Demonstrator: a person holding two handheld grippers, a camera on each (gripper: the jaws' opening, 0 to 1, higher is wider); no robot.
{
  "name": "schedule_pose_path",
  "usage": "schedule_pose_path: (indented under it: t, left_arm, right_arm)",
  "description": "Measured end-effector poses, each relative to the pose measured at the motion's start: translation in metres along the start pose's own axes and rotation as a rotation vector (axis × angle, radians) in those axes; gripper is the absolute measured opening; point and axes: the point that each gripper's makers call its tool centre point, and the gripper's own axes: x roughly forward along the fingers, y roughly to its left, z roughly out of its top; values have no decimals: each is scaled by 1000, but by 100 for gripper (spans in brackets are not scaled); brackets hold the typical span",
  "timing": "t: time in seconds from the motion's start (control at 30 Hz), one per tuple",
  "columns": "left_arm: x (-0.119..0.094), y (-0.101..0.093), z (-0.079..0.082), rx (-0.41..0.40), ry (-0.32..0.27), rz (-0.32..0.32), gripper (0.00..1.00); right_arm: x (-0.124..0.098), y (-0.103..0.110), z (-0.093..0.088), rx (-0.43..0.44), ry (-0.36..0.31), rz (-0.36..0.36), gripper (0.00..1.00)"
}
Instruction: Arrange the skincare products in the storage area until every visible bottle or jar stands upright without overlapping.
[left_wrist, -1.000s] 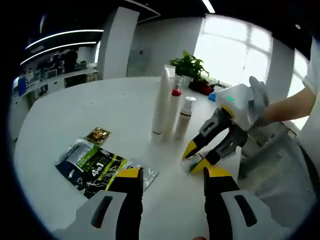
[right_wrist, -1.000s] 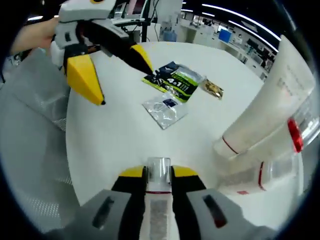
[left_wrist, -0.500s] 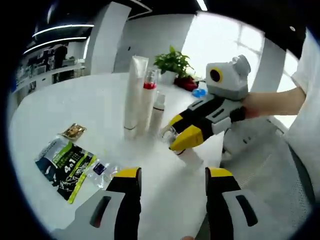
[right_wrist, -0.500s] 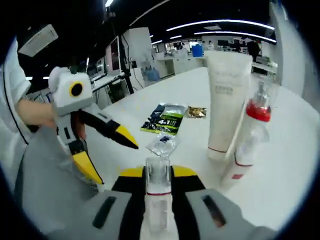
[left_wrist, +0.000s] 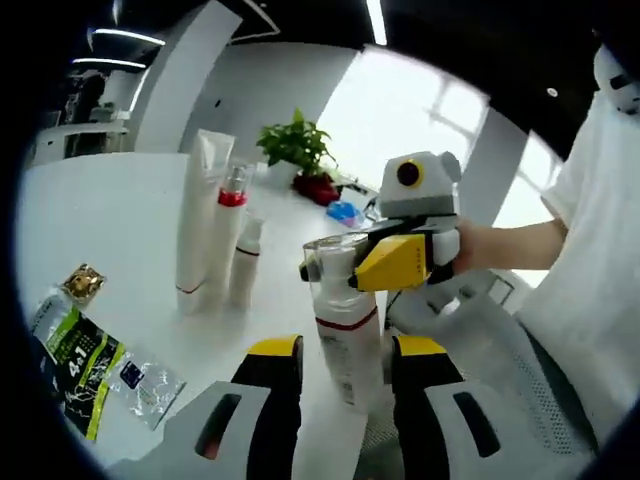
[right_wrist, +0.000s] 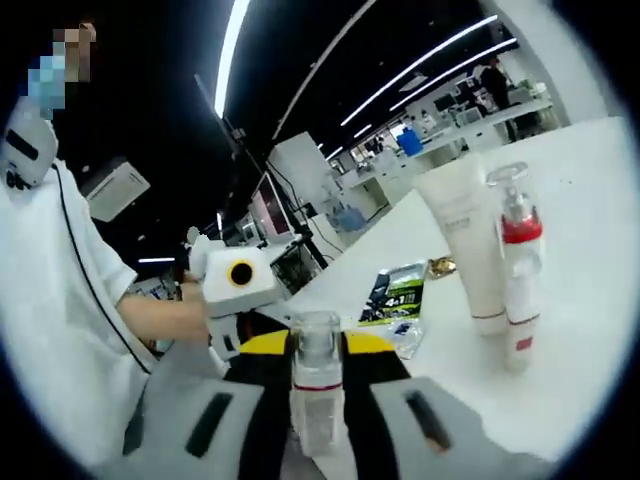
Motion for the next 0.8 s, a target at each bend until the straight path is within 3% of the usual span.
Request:
schedule_pose_path:
  t: [0.13,0.2,0.33,0.43,0.53,0.63,0.67,0.7,0.8]
  left_arm:
    - [0,-10,5,15,-2,-30,29]
    - [0,-15,13,-7,-33,-52,23]
    - [-5,-17,19,-46,-48,-63,21]
    - [-7,-5,19,-62,-21,35,20]
    - [-7,5,25,-7,-13,129,20]
    - [-9,26,32,2,-61,324,20]
    - [-8,27,31,25,-58,338,19]
    - [-9,31,29,107,-26,384,19]
    - [-13,40,21,243,81,498,19]
  right_arm:
    - [0,14,17,44,-79,70,18]
    - [-1,16,22,55,-103,81,18]
    - [-7,16,27,87,-126,84,18]
    - [-8,1,30,119,-155,-27,20]
    - [-9,-5,31,117,-180,-115,23]
    - [-5,-12,29,122,-203,-234,29]
    - [-4,-11,26,129,-199,-246,28]
    - [-1,-13,25,154,-208,-281,28]
    - [3,-16,21,225,-228,-349,30]
